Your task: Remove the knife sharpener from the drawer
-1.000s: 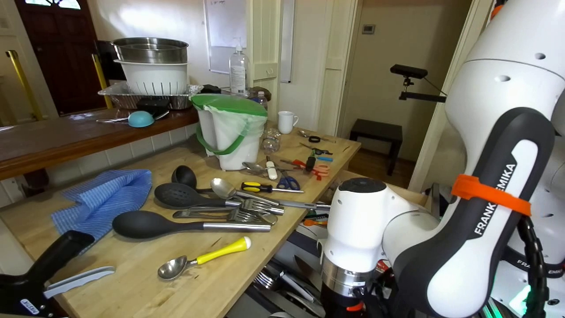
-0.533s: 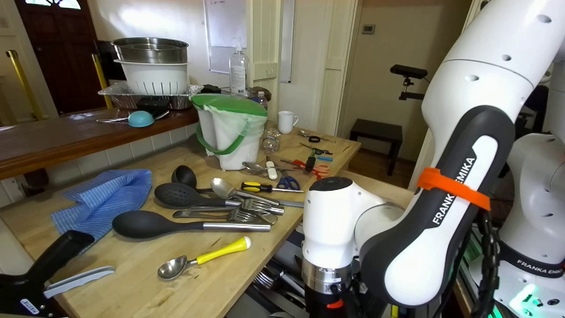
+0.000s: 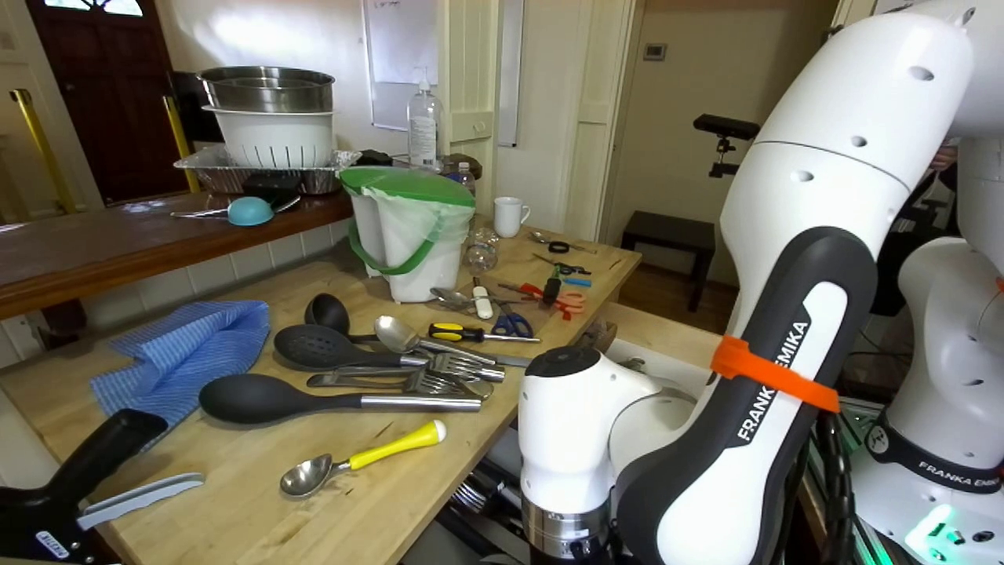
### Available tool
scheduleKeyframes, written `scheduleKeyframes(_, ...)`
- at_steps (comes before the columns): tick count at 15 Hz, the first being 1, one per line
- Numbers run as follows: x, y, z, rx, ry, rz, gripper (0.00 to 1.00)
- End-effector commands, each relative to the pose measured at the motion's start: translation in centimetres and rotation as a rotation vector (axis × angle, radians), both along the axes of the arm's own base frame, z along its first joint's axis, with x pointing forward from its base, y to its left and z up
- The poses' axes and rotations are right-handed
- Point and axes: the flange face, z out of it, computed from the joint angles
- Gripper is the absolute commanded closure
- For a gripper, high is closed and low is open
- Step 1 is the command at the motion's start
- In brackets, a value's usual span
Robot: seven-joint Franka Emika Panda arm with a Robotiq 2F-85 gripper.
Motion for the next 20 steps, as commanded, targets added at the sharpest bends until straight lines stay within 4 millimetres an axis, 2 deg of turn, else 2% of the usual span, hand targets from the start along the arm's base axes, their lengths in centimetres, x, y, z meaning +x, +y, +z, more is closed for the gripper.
scheduleKeyframes(1, 0.6, 1.3, -0.9, -0.017, 0.016, 0.006, 0.04)
scheduleKeyframes(7, 1.1, 1.3, -0.8, 0.005, 0.046, 0.039, 0.16)
scheduleKeyframes(9, 0.3, 0.9, 0.0, 0.009, 0.005, 0.069, 0.09)
scheduleKeyframes(10, 0.0, 0.8, 0.2, 0.013, -0.015, 0.081, 0.09)
scheduleKeyframes(15, -1.5, -0.1, 0.0, 0.032, -0.054, 0.142, 0.01)
scheduleKeyframes(20, -3.0, -1.1, 0.2, 0.048, -0.143, 0.171, 0.06)
